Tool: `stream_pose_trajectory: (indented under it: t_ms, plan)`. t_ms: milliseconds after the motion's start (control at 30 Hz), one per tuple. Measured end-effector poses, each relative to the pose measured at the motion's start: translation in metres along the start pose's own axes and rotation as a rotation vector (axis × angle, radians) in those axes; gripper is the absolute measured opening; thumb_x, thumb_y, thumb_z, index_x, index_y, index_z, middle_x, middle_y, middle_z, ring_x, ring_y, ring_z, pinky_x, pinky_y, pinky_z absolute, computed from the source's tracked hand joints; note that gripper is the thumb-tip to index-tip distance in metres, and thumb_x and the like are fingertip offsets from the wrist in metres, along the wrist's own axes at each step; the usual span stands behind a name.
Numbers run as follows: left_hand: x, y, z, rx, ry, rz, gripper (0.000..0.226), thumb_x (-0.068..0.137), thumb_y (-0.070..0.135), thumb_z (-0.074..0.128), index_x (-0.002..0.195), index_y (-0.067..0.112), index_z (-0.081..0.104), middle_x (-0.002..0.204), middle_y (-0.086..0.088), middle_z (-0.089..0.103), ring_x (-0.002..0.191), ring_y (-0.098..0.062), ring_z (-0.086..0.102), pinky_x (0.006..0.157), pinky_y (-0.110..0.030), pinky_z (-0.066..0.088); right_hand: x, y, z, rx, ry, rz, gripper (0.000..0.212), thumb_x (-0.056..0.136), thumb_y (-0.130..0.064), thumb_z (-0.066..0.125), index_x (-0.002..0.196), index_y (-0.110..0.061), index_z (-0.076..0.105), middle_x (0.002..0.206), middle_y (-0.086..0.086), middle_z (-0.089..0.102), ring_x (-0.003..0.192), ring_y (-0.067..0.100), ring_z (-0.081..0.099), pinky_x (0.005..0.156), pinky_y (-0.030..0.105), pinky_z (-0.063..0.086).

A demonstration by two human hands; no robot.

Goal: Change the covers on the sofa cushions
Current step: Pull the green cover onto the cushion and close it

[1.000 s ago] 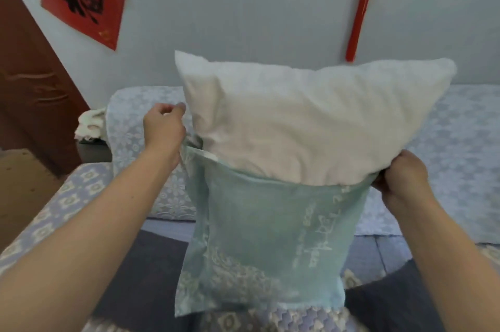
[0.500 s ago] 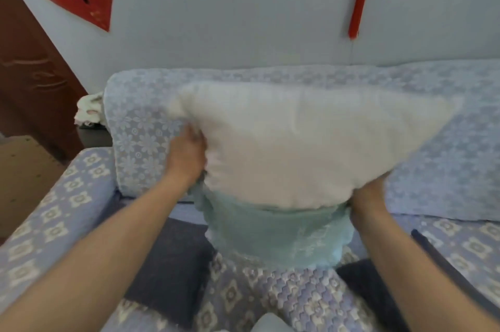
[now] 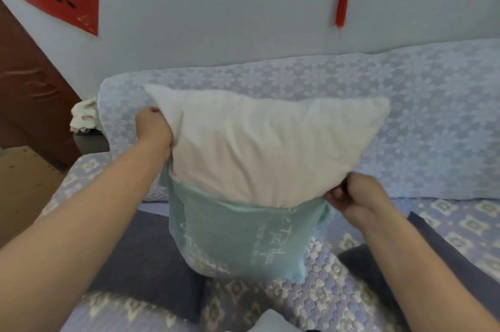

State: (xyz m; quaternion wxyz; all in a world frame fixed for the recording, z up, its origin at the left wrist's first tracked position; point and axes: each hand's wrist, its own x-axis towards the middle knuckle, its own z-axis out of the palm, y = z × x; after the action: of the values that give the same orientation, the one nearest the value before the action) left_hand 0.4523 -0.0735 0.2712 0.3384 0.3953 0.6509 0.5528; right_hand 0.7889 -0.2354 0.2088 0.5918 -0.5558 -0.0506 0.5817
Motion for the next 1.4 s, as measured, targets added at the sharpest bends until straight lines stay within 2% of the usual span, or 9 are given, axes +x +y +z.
stream_pose_trajectory:
  t_ms: [133,233,433,633,867,933,1033,1200,1400]
  plan:
    - [0.012,-0.026,0.042,0.113,-0.107,-0.060,0.014,0.074,0.020,0.062,0.081,0.013,0.071,0.106,-0.018,0.073,0.101,-0.034,0.070,0.088,-0.055,0.056,-0.012,0.046,-0.050,0.153,0.082,0.190,0.036,0.098,0.006,0.038,0.072,-0.012,0.056,0.043,0.000,0.052,0.029,0.007,0.040,0.040,0.026,0.053]
    - [0.020,-0.012,0.121,0.354,-0.285,-0.064,0.040,0.099,0.013,0.049,0.136,-0.002,0.055,0.145,-0.025,0.052,0.137,-0.037,0.047,0.112,-0.040,0.037,-0.017,0.057,-0.081,0.340,0.126,0.284,0.029,0.100,0.002,0.045,0.078,-0.010,0.061,0.050,0.002,0.059,0.036,0.010,0.048,0.041,0.029,0.055]
    - [-0.101,-0.032,0.266,-0.015,-0.716,-0.087,0.049,0.076,0.024,0.068,0.119,0.002,0.059,0.117,-0.028,0.063,0.087,-0.022,0.059,0.074,-0.045,0.052,0.023,0.090,-0.155,0.475,0.376,0.409,0.018,0.098,-0.001,0.049,0.088,-0.008,0.061,0.059,0.005,0.065,0.055,0.010,0.059,0.042,0.035,0.057]
    - [-0.221,-0.253,0.148,0.864,-1.262,-0.037,0.063,0.095,0.031,0.064,0.152,0.017,0.041,0.156,-0.008,0.041,0.145,-0.023,0.037,0.118,-0.026,0.024,0.049,0.158,-0.237,0.037,0.461,0.471,0.014,0.101,-0.007,0.053,0.109,0.002,0.061,0.106,0.019,0.065,0.095,0.030,0.063,0.079,0.041,0.054]
    - [-0.203,-0.337,0.045,1.094,-1.197,-0.397,0.046,0.097,0.015,0.064,0.140,0.006,0.051,0.128,-0.004,0.059,0.114,-0.015,0.055,0.089,-0.014,0.038,0.057,0.191,-0.260,-0.148,0.589,0.528,0.018,0.101,-0.012,0.056,0.110,0.002,0.062,0.105,0.019,0.066,0.092,0.031,0.066,0.070,0.039,0.054]
    - [-0.193,-0.340,0.046,1.163,-1.325,-0.299,0.011,0.099,0.015,0.061,0.109,0.012,0.064,0.093,0.024,0.066,0.091,0.003,0.057,0.075,-0.008,0.036,0.058,0.195,-0.258,-0.196,0.636,0.514,0.019,0.101,-0.013,0.054,0.110,0.001,0.063,0.103,0.018,0.067,0.091,0.032,0.067,0.069,0.039,0.054]
    - [-0.187,-0.336,0.079,1.114,-1.369,-0.378,0.034,0.076,0.050,0.061,0.063,0.019,0.057,0.066,0.016,0.067,0.080,-0.007,0.064,0.076,-0.023,0.045,0.064,0.196,-0.258,-0.209,0.690,0.487,0.018,0.099,-0.011,0.053,0.105,0.002,0.064,0.090,0.016,0.067,0.082,0.031,0.067,0.073,0.040,0.055]
    - [-0.219,-0.325,0.136,0.951,-1.346,-0.354,0.019,0.092,0.026,0.059,0.108,0.025,0.069,0.106,0.003,0.071,0.099,-0.016,0.067,0.088,-0.027,0.049,0.073,0.184,-0.276,-0.077,0.772,0.465,0.013,0.097,-0.006,0.051,0.097,0.005,0.057,0.079,0.014,0.053,0.068,0.025,0.052,0.077,0.041,0.054]
    - [-0.273,-0.341,0.205,0.826,-1.227,-0.500,0.020,0.092,0.022,0.059,0.108,0.031,0.065,0.094,-0.001,0.072,0.078,-0.015,0.072,0.062,-0.027,0.055,0.120,0.184,-0.367,0.341,0.726,0.445,0.058,0.104,-0.026,0.054,0.153,-0.010,0.029,0.149,0.014,0.039,0.124,0.031,0.050,0.061,0.026,0.057]
